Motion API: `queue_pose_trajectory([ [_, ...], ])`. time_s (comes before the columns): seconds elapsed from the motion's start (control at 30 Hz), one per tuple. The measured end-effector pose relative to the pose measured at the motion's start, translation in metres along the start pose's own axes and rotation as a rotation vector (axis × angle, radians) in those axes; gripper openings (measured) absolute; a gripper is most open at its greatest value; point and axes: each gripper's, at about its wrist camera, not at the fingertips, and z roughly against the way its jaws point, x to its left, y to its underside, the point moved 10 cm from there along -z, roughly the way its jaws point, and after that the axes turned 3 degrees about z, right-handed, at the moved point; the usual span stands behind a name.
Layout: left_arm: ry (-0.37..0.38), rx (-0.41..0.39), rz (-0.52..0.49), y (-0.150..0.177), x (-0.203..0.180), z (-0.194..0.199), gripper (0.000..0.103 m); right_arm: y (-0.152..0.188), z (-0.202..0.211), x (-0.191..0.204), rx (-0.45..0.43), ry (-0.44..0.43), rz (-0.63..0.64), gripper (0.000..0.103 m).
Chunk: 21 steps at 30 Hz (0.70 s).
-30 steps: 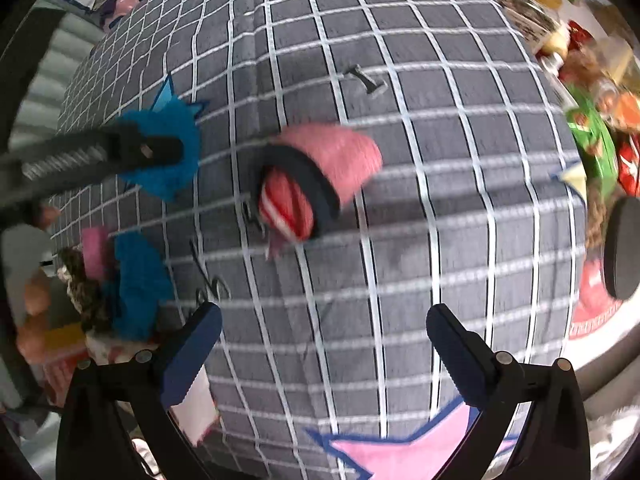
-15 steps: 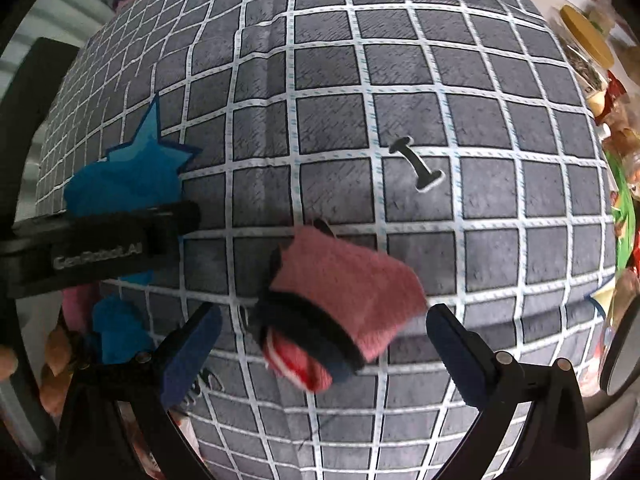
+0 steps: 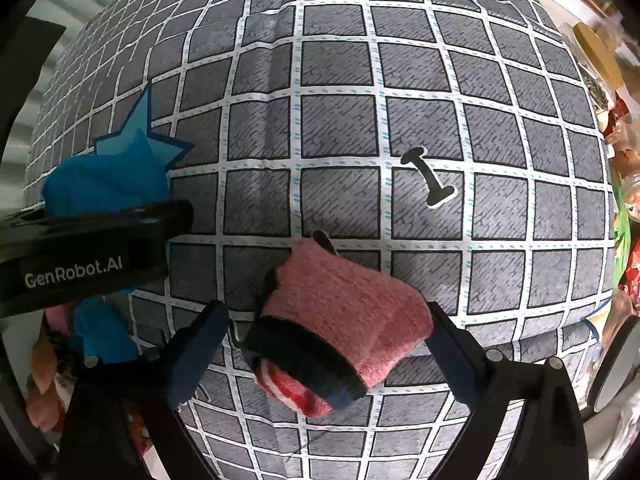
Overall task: Organize soft objects
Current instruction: 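Reach the left tool to the blue cloth while the right tool reaches the pink rolled sock, then grasp the blue cloth with the left tool while the right tool grasps the pink rolled sock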
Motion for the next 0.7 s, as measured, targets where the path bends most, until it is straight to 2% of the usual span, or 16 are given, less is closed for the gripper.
queue_pose_trajectory([
  [0.07,-0.001,0.017,0.004,-0.001,0.001,-0.001,0.103,0.002,0.001,0.000,-0.009,0.021,0.007,0.082],
  [0.17,-0.004,0.025,0.020,-0.003,0.003,-0.003,0.102,0.018,0.030,-0.019,-0.030,0.037,0.026,0.062],
  [0.23,0.001,0.015,0.025,-0.001,0.002,-0.002,0.097,0.023,0.041,-0.027,-0.037,0.023,0.017,0.048],
  [0.3,0.000,-0.006,0.001,0.002,-0.001,0.003,0.088,0.025,0.048,-0.033,-0.033,-0.001,-0.004,0.048],
  [0.33,-0.003,-0.015,-0.017,0.004,-0.004,0.006,0.078,0.026,0.051,-0.034,-0.036,-0.001,-0.004,0.047],
  [0.37,-0.003,-0.027,-0.040,0.005,-0.007,0.010,0.062,0.027,0.054,-0.035,-0.038,-0.002,-0.001,0.047],
  [0.43,-0.009,-0.027,-0.075,0.008,-0.010,0.015,0.038,0.031,0.062,-0.037,-0.042,-0.012,0.000,0.047],
  [0.7,-0.012,-0.049,-0.142,0.036,-0.007,0.038,0.038,0.064,0.094,-0.047,-0.050,-0.030,-0.039,0.047],
])
